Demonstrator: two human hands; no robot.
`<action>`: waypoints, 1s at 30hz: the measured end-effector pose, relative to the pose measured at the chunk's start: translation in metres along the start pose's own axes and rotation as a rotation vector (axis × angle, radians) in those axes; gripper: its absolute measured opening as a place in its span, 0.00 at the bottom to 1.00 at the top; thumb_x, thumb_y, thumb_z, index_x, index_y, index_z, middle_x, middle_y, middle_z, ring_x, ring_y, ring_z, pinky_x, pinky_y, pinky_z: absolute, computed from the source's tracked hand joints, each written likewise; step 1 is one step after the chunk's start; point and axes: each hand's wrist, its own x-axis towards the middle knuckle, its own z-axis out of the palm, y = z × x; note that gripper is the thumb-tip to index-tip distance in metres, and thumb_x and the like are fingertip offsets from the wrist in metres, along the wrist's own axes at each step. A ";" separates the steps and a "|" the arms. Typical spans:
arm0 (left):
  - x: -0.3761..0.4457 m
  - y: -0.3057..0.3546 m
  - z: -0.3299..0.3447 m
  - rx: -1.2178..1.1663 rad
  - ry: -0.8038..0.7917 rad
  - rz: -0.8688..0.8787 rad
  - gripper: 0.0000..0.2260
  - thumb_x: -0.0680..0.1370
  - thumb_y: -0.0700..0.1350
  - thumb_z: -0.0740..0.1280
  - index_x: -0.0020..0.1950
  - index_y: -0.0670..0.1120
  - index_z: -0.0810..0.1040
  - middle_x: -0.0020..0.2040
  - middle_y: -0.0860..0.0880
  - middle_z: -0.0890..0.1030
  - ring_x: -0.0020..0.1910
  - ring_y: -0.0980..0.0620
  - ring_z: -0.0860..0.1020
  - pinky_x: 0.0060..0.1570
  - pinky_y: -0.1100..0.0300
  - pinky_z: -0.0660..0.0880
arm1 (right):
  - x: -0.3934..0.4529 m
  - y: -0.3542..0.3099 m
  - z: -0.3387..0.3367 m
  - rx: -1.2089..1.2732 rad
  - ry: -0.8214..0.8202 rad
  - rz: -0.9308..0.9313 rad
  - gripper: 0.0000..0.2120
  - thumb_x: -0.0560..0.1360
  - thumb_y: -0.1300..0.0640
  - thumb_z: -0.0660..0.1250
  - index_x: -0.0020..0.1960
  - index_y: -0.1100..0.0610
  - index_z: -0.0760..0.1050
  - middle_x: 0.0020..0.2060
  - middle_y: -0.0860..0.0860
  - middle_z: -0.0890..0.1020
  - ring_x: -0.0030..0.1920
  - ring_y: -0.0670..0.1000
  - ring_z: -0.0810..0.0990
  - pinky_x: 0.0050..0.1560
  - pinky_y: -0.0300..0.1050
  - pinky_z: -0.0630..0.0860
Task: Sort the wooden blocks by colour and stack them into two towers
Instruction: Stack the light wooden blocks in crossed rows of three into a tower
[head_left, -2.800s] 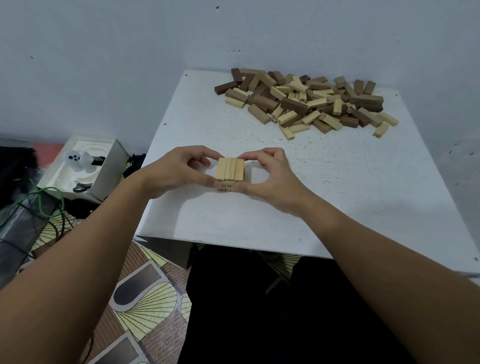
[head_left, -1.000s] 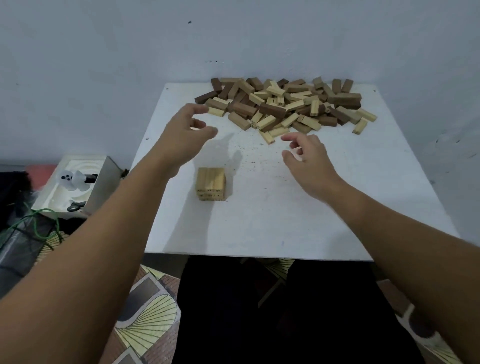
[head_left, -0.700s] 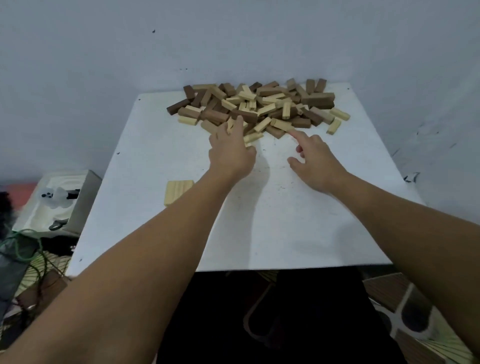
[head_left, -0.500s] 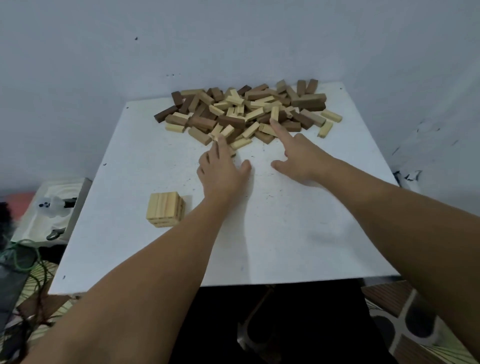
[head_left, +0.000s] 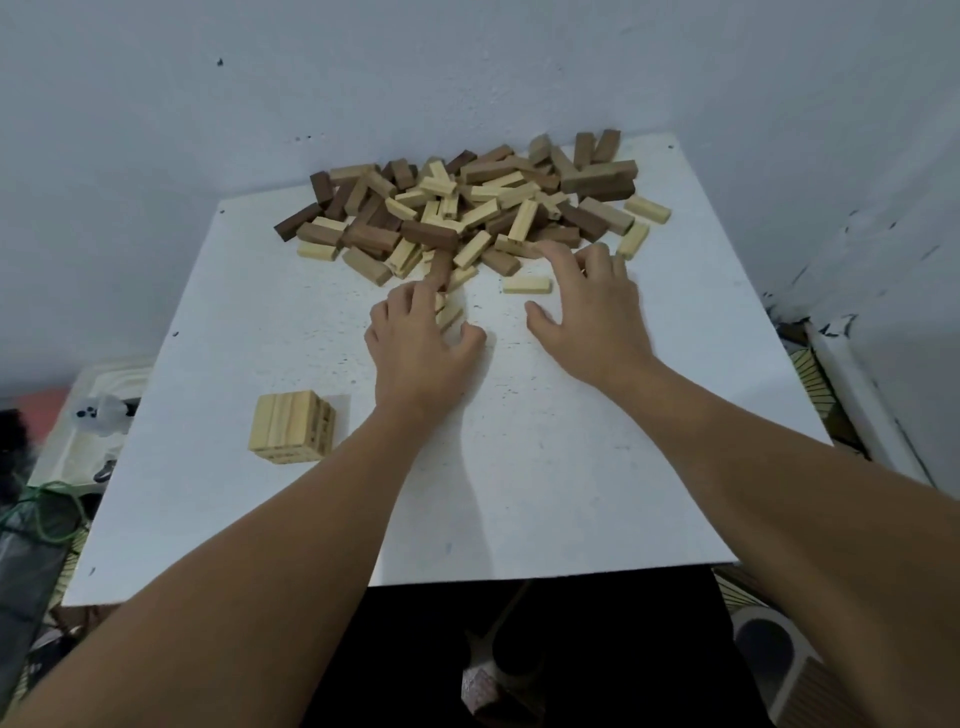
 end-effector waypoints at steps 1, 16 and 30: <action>-0.001 0.001 -0.001 -0.015 0.014 0.012 0.29 0.74 0.54 0.68 0.76 0.55 0.69 0.68 0.51 0.72 0.69 0.45 0.67 0.69 0.48 0.63 | 0.001 0.000 0.002 -0.017 0.003 0.021 0.24 0.77 0.46 0.67 0.72 0.48 0.71 0.58 0.55 0.72 0.58 0.59 0.71 0.56 0.53 0.71; -0.004 0.002 0.001 0.006 0.009 -0.046 0.27 0.69 0.67 0.72 0.64 0.57 0.75 0.61 0.56 0.66 0.70 0.50 0.59 0.69 0.58 0.51 | -0.002 -0.005 0.001 0.113 -0.027 -0.101 0.11 0.78 0.43 0.67 0.54 0.48 0.81 0.54 0.50 0.73 0.54 0.53 0.69 0.57 0.50 0.71; -0.016 0.002 -0.007 0.063 -0.141 0.145 0.29 0.72 0.68 0.66 0.73 0.63 0.75 0.63 0.59 0.67 0.67 0.49 0.60 0.68 0.53 0.61 | -0.019 -0.005 -0.011 0.058 -0.139 -0.108 0.15 0.83 0.42 0.60 0.68 0.38 0.78 0.57 0.49 0.72 0.57 0.55 0.69 0.62 0.51 0.66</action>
